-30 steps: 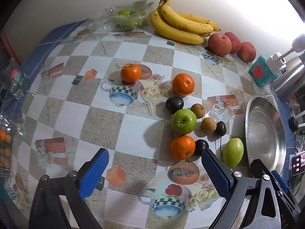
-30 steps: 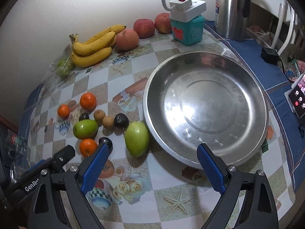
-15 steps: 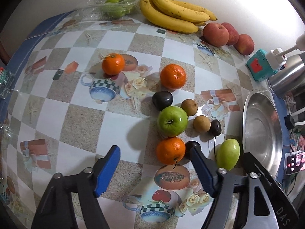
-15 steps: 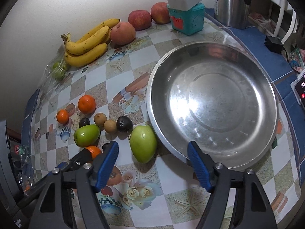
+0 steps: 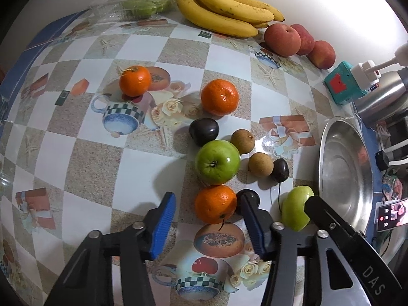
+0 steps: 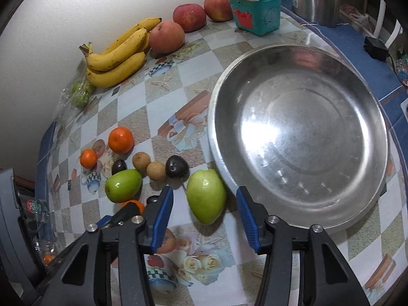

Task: Organize fruits
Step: 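Close the right tool on the green pear while the left tool grasps a mandarin orange, then lift the green pear with the right tool while the left tool lifts the orange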

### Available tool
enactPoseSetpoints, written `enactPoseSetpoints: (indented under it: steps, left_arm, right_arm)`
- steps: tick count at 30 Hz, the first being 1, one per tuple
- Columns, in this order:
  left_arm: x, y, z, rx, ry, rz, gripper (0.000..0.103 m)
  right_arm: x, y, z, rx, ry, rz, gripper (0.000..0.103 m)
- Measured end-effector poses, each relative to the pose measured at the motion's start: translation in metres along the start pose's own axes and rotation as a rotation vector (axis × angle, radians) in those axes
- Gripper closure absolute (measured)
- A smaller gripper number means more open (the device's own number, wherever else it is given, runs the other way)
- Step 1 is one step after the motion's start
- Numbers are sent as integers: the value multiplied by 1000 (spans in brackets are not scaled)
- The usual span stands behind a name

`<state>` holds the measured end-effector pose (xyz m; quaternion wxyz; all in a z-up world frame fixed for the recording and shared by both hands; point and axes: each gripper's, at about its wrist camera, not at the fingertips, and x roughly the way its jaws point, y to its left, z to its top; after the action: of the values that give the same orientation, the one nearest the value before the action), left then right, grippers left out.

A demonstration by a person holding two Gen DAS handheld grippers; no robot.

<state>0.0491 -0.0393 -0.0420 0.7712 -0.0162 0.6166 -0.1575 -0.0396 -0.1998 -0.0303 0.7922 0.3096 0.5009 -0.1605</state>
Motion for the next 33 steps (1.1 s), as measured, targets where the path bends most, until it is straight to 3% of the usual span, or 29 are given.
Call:
enactPoseSetpoints:
  steps: [3, 7, 17, 33]
  left_arm:
    - [5, -1, 1, -6, 11, -8, 51]
    - [6, -1, 0, -11, 19, -33, 65]
    - [-7, 6, 1, -27, -11, -17, 66]
    - [-15, 14, 3, -52, -36, 0, 66]
  right_arm:
    - [0, 1, 0, -4, 2, 3, 55]
    - [1, 2, -1, -1, 10, 17, 55]
    - [0, 4, -3, 1, 26, 41, 57]
    - [21, -1, -6, 39, 62, -19, 60]
